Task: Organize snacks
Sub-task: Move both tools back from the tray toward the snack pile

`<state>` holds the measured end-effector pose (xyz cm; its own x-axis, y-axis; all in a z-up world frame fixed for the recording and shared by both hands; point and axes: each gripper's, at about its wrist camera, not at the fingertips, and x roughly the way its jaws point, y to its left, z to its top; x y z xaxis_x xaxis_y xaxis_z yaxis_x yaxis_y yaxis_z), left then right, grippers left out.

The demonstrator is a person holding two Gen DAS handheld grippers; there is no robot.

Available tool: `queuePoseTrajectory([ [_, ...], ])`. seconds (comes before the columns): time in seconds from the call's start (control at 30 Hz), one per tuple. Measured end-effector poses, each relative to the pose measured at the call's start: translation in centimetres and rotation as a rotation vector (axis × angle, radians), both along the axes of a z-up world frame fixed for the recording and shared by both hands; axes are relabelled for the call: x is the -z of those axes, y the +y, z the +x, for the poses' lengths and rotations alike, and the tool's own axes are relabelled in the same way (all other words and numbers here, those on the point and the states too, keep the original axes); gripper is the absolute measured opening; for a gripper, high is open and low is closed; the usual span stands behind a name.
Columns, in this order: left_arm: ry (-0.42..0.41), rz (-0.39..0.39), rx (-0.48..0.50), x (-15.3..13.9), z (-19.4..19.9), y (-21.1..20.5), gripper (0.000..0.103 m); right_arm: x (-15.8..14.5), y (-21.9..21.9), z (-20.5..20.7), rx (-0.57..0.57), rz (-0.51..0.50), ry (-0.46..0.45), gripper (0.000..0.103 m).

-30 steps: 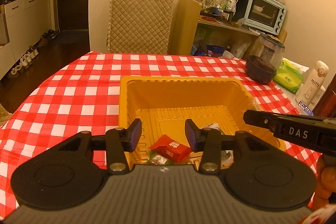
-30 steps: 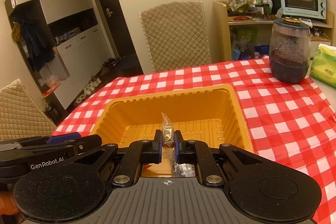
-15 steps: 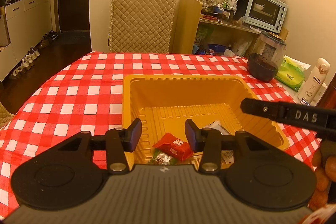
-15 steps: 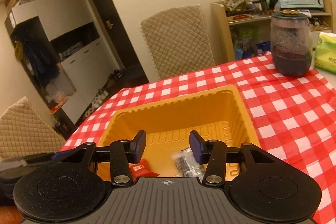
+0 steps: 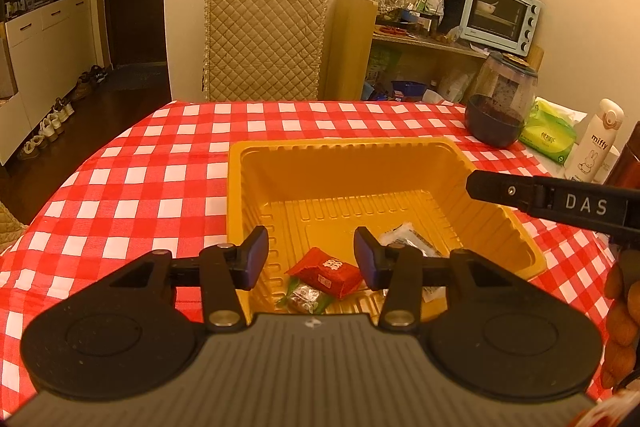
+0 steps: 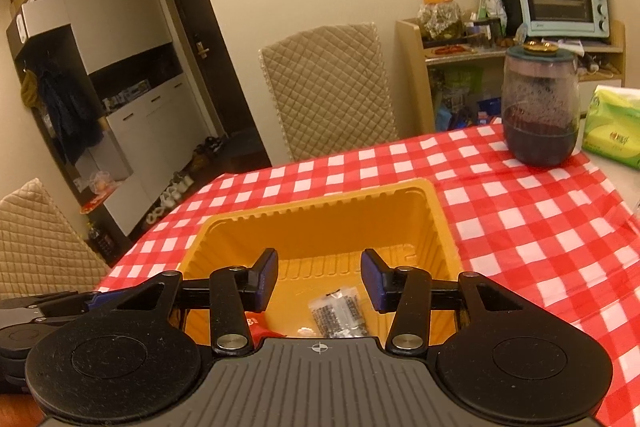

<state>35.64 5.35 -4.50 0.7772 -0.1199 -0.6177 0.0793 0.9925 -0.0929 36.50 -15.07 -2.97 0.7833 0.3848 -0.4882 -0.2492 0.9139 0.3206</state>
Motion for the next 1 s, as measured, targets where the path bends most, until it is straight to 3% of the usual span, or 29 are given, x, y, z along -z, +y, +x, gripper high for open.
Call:
queuePoseTrajectory([
  [0.43,-0.058,0.012,-0.015,-2.0,-3.5,0.0,0.045,-1.1,-2.1,-4.1,0.042,-0.034,-0.054,0.046],
  [1.0,-0.080,-0.021,0.005,-2.8,-11.8,-1.2,0.048,-2.1,-6.4,-12.0,0.115,-0.027,-0.087,0.046],
])
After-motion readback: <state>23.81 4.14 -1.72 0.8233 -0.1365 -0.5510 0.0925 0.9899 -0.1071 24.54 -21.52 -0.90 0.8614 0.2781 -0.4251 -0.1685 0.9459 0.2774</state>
